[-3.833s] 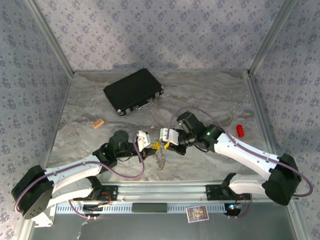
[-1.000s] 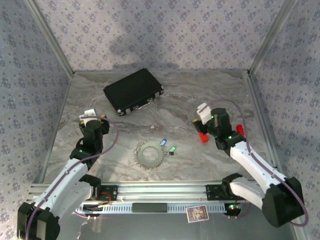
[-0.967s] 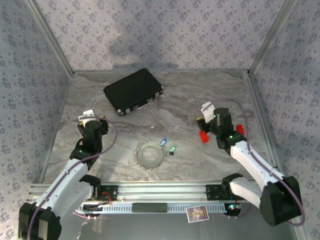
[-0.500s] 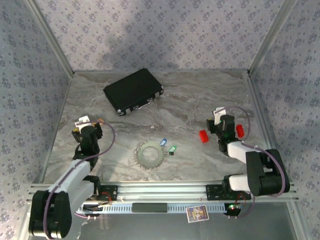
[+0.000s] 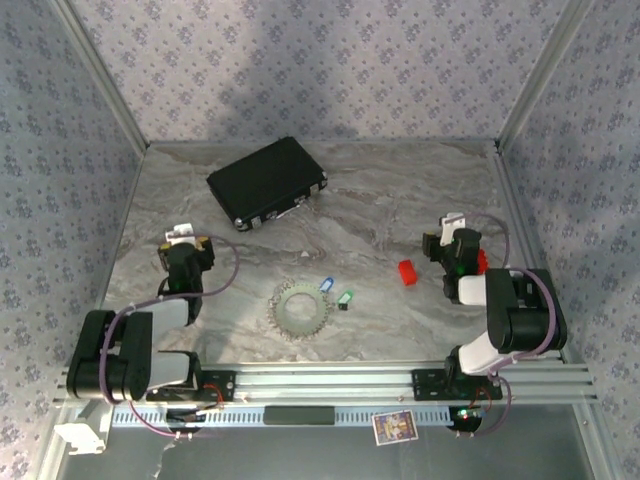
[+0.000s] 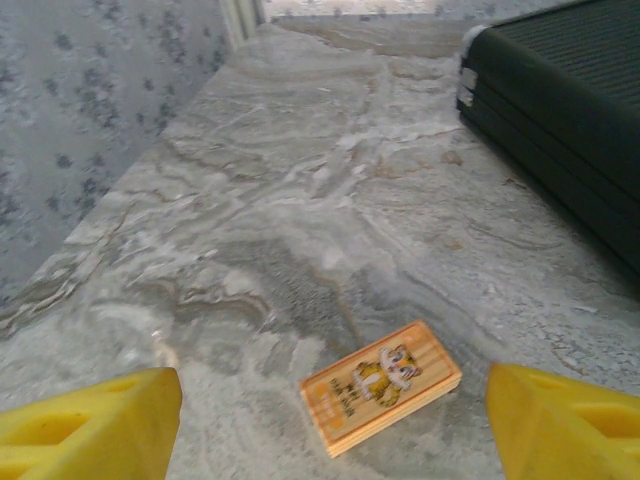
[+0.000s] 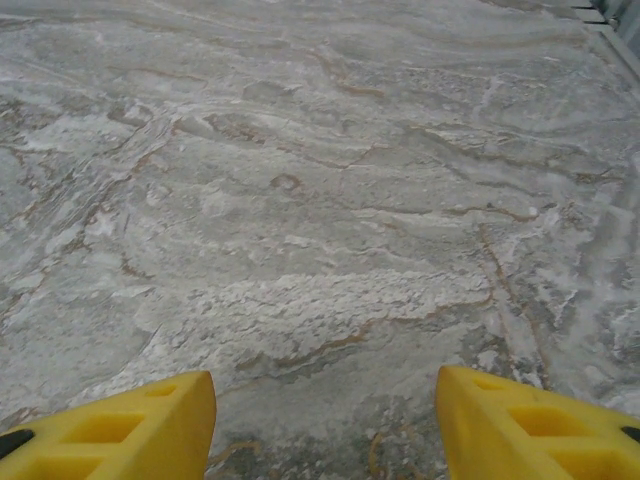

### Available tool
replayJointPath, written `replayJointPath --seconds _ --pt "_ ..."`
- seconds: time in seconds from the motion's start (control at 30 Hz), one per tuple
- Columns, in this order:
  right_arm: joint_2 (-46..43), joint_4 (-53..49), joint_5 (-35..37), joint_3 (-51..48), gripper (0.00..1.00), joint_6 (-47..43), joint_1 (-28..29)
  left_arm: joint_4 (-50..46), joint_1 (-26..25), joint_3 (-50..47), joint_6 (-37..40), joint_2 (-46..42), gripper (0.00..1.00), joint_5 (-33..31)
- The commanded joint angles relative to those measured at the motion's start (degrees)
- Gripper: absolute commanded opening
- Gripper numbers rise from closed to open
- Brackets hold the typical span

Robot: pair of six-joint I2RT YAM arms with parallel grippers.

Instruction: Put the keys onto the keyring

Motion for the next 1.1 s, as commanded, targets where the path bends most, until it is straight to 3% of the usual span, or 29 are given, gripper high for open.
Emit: replayJointPath --seconds 0.0,0.27,0.37,0.43,0.47,1.07 --pt "-0.3 -0.2 0.0 1.8 0.61 2.1 -0.4 3.4 1.0 4.0 2.4 1.9 0.79 4.5" --pt "-0.1 0.4 0.0 1.7 0.62 2.1 -0.3 10.1 1.9 7.0 3.2 14.5 0.79 11.9" --pt "-0.1 0.4 0.0 1.8 0.63 2.1 -0.5 9.0 2.6 7.1 2.4 13.9 0.8 12.4" --pt "-0.1 0.4 0.0 1.8 0.63 2.1 -0.3 6.3 2.8 8.5 1.6 13.9 0.84 11.4" --pt "-0.1 0.4 0.0 1.7 0.63 2.1 -0.4 6.5 3.5 8.6 1.2 14.1 0.99 12.4" --pt "-0.1 0.3 0.1 1.8 0.62 2.0 -0.4 4.8 4.3 9.4 1.5 14.3 1.0 15.5"
